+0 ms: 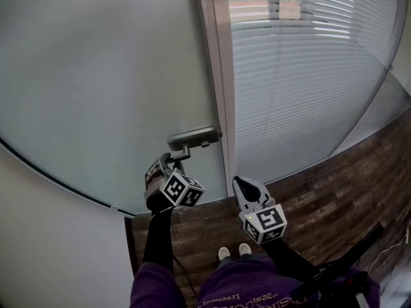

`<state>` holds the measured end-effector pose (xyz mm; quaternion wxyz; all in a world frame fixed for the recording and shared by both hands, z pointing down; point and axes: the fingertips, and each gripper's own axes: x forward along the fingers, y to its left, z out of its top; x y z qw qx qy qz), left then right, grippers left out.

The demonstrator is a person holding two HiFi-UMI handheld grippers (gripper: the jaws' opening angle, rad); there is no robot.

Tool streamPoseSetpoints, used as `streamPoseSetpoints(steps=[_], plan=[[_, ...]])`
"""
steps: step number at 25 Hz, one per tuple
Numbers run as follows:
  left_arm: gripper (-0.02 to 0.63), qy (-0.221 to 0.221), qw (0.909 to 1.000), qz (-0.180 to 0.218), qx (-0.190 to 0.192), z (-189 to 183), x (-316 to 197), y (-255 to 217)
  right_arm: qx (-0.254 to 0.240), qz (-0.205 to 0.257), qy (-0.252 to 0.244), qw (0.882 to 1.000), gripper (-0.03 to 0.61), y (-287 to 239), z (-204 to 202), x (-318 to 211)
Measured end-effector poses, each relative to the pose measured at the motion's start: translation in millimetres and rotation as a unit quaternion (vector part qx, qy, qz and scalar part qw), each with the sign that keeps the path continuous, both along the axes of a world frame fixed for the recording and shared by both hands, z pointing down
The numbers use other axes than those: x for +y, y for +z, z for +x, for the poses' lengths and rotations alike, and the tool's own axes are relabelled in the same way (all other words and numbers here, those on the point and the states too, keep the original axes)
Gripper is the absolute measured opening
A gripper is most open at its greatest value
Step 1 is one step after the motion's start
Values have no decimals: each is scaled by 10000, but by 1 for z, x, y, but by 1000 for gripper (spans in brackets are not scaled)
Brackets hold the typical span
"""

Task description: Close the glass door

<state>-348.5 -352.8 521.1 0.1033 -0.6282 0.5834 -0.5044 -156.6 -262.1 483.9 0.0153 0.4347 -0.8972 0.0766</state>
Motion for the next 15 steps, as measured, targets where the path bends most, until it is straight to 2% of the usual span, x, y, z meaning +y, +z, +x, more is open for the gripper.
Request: streamPoseSetpoints(steps=[5,15], plan=[[141,50,9999,116,43,-2,-4,0,128,12,85,9999,-3,1,-2,-4],[144,56,9999,62,132,-3,-13,0,151,123,152,9997,-3,-4,-5,-14]])
